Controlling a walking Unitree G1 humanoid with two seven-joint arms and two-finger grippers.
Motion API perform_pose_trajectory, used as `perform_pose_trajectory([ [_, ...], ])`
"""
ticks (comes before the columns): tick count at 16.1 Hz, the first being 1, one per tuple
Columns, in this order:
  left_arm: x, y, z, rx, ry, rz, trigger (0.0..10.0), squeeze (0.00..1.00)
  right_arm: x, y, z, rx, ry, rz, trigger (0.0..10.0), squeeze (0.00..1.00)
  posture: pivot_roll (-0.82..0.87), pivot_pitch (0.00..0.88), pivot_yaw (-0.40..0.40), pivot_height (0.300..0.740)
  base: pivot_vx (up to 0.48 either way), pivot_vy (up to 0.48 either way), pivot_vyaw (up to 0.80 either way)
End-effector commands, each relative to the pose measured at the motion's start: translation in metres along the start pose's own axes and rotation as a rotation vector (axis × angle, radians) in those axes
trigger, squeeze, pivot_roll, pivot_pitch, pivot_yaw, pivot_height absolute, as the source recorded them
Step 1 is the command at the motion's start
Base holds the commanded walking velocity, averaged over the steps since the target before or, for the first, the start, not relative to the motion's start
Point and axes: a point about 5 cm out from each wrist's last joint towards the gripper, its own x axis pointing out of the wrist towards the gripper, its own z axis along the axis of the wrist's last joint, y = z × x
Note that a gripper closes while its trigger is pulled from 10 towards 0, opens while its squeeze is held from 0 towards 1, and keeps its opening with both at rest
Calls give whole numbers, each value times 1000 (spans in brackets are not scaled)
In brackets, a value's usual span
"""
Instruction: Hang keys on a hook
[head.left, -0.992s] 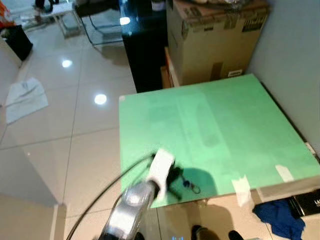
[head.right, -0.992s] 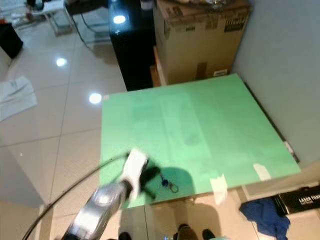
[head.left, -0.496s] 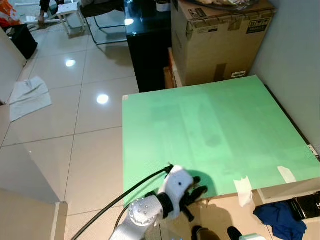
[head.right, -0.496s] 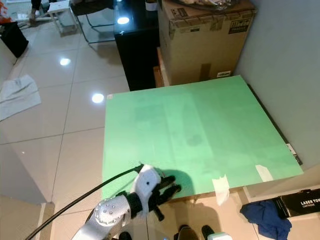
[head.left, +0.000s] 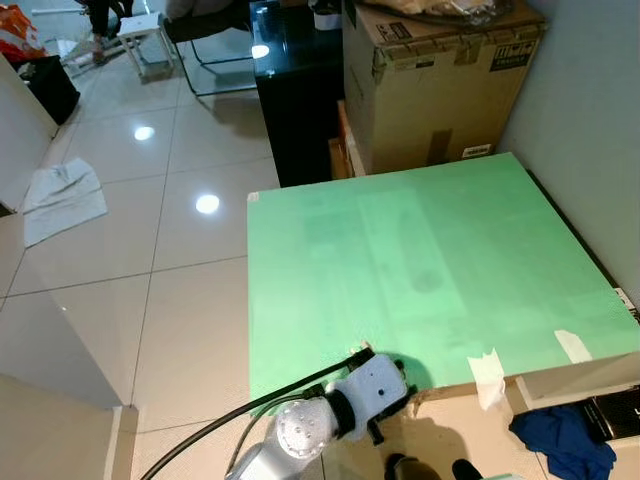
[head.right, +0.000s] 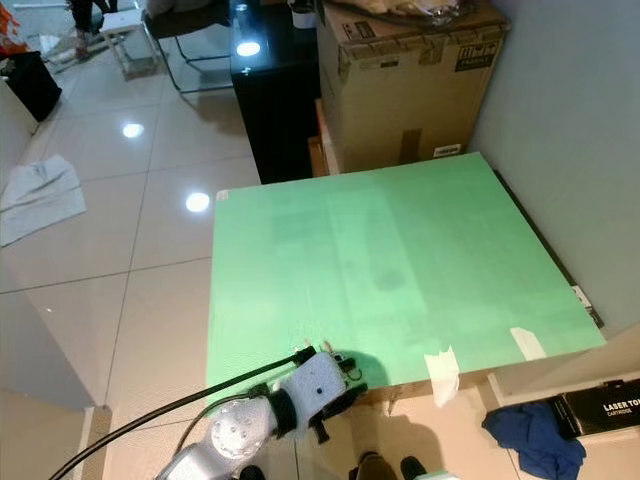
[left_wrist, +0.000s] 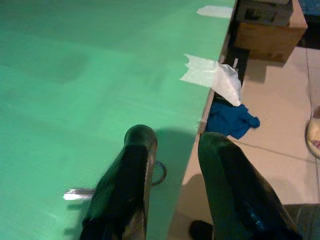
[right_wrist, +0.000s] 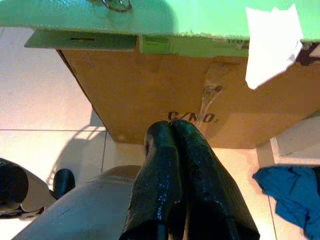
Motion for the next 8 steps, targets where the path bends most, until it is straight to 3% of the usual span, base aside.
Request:
perform_pose_trajectory([
  [1, 4, -7, -3, 33, -3, -14, 10000, 0, -5, 4, -1, 16, 2, 11, 10000, 0, -373, 220, 103, 740, 0, 0, 0],
  [8, 20, -16, -5, 165, -37, -17, 10000, 0, -16, 4, 2, 7, 6, 30, 10000, 0, -397, 266, 87, 740, 0, 0, 0],
])
